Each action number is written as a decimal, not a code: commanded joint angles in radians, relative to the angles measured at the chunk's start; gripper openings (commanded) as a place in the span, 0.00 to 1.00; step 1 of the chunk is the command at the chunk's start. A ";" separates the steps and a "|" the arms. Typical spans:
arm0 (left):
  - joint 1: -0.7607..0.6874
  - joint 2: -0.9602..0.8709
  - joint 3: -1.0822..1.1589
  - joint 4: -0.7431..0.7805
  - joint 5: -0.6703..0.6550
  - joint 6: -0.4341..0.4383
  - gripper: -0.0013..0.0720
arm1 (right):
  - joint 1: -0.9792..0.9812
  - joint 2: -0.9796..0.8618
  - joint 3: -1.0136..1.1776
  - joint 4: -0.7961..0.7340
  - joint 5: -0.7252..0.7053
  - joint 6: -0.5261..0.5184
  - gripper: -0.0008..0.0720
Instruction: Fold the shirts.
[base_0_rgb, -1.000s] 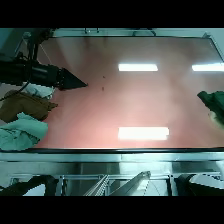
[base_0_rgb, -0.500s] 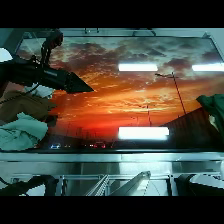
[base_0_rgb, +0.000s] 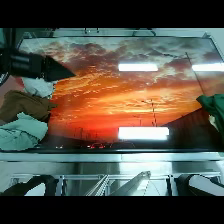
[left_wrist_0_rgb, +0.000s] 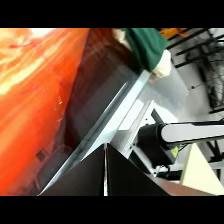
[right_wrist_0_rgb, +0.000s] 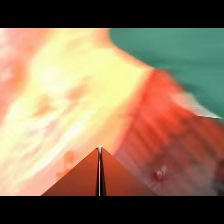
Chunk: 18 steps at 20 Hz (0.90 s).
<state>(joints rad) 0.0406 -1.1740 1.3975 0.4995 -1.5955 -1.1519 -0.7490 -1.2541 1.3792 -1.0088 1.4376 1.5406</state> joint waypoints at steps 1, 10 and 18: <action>0.011 0.184 -0.249 0.074 0.040 -0.024 0.04 | 0.192 0.174 -0.132 0.068 -0.022 -0.080 0.03; 0.012 0.625 -0.972 0.076 0.210 -0.024 0.05 | 0.630 0.656 -0.845 0.034 -0.301 -0.075 0.03; 0.012 0.737 -1.018 0.077 0.211 -0.028 0.05 | 0.629 0.655 -0.845 0.105 -0.260 -0.075 0.04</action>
<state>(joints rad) 0.0521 -0.4747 0.3954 0.5758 -1.3895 -1.1782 -0.1257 -0.6044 0.5430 -0.9211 1.1675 1.4647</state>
